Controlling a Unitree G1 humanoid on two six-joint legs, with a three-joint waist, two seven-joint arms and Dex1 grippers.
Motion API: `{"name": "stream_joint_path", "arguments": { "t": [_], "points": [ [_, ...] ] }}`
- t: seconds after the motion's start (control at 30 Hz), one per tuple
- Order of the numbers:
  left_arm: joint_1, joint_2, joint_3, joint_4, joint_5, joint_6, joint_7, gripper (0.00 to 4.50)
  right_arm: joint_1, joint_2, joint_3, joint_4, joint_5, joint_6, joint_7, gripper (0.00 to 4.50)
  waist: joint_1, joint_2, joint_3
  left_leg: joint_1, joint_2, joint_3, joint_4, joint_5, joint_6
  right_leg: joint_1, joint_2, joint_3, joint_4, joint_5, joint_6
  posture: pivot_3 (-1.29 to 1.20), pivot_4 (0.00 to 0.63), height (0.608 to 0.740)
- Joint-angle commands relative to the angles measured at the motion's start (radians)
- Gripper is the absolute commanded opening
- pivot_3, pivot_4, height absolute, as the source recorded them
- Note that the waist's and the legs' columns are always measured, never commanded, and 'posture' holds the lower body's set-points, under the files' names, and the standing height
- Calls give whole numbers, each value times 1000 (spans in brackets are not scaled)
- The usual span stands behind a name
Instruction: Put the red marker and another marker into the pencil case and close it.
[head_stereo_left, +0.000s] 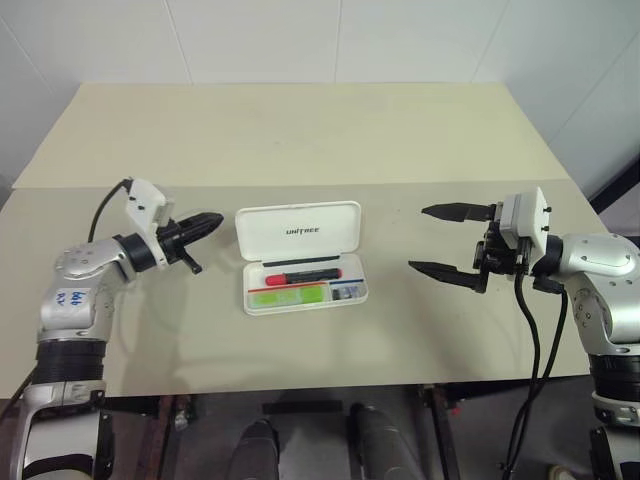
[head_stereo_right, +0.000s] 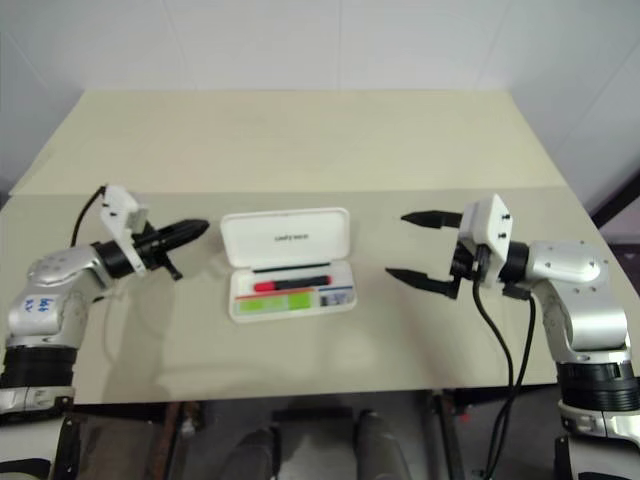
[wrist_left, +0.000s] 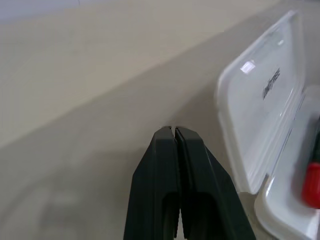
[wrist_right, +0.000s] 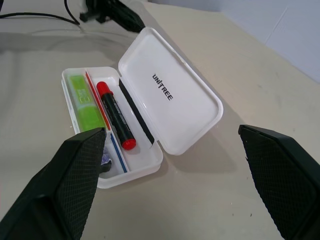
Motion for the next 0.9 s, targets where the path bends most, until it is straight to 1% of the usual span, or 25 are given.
{"name": "stream_joint_path", "arguments": {
  "t": [0.03, 0.13, 0.27, 0.43, 0.57, 0.63, 0.73, 0.9],
  "points": [
    [-57, -27, -22, 36, 27, -23, -2, 34, 2, -1, -19, -50, 27, 3, -20, 4500, 1, 0, 0, 0, 0, 0, 0, 0, 0, 0, 0, 0, 0, 0, 0, 0, 150, 740],
    [-85, -54, -41, 47, 34, -30, -24, 34, 9, 4, -16, -65, 31, 6, -32, 4500, 2, 0, 0, 0, 0, 0, 0, 0, 0, 0, 0, 0, 0, 0, 0, 0, 150, 740],
    [-101, -57, -50, 50, 38, -41, -56, 34, 19, 5, -18, -80, 38, 12, -44, 4500, 1, 0, 0, 0, 0, 0, 0, 0, 0, 0, 0, 0, 0, 0, 0, 0, 150, 740],
    [-90, -32, -36, 28, 17, -52, -144, 34, 37, 6, -22, -96, 45, 17, -63, 4500, 1, 0, 0, 0, 0, 0, 0, 0, 0, 0, 0, 0, 0, 0, 0, 0, 150, 740],
    [-62, 2, -42, -28, -18, -57, -272, 34, 44, 11, -19, -102, 45, 16, -75, 4500, 1, 0, 0, 0, 0, 0, 0, 0, 0, 0, 0, 0, 0, 0, 0, 0, 150, 740],
    [-39, 30, -66, -65, -20, -69, -354, 34, 45, 14, -16, -105, 45, 17, -82, 4500, 1, 0, 0, 0, 0, 0, 0, 0, 0, 0, 0, 0, -1, 0, 0, 0, 150, 740],
    [-12, 60, -106, -107, -2, -78, -435, 34, 47, 21, -10, -104, 41, 15, -90, 4500, 1, 0, 0, 0, 0, 0, -1, 0, 0, 0, 0, 0, -1, 0, 0, 0, 150, 740],
    [16, 78, -161, -146, 39, -82, -470, 34, 48, 30, -4, -110, 38, 17, -100, 4500, 2, 0, 0, 0, 0, 0, 0, 0, 0, 0, 0, 0, -1, 0, 0, 0, 150, 740]
  ]
}}
